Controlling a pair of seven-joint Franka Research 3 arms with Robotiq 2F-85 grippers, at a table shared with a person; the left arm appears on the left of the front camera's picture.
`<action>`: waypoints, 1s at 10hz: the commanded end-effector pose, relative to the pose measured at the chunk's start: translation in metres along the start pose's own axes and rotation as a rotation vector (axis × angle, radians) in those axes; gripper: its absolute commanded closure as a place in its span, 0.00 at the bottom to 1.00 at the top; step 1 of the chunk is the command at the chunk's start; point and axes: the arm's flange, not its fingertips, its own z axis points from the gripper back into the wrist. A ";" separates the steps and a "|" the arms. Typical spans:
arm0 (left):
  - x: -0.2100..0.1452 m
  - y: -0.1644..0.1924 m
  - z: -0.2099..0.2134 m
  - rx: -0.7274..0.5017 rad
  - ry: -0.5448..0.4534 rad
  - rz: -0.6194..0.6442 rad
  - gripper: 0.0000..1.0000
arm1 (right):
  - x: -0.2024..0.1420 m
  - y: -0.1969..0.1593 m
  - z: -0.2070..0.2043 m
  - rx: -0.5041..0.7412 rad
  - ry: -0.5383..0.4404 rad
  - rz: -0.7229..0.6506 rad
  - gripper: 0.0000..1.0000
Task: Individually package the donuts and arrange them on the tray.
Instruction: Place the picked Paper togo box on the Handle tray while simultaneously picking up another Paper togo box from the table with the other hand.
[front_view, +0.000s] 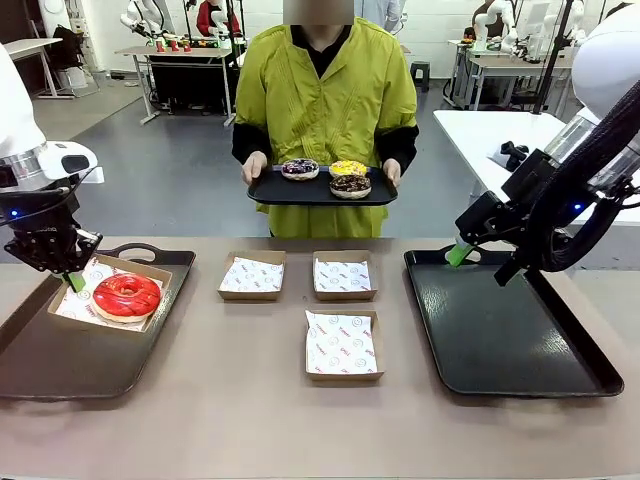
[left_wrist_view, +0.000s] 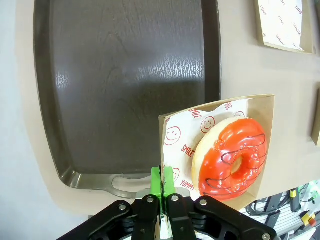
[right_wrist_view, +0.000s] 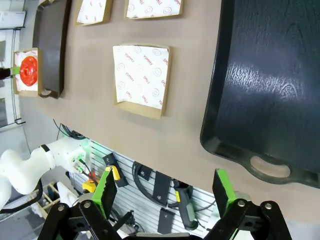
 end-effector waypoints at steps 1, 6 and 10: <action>0.000 0.000 0.000 0.000 0.000 0.000 0.99 | 0.000 0.000 0.000 0.000 0.000 -0.001 0.00; 0.002 0.036 -0.035 0.116 -0.006 -0.013 0.99 | 0.039 0.078 -0.086 -0.294 0.045 -0.060 0.00; -0.004 0.051 -0.060 0.066 -0.008 0.019 0.99 | 0.041 0.093 -0.165 -0.464 0.058 -0.032 0.00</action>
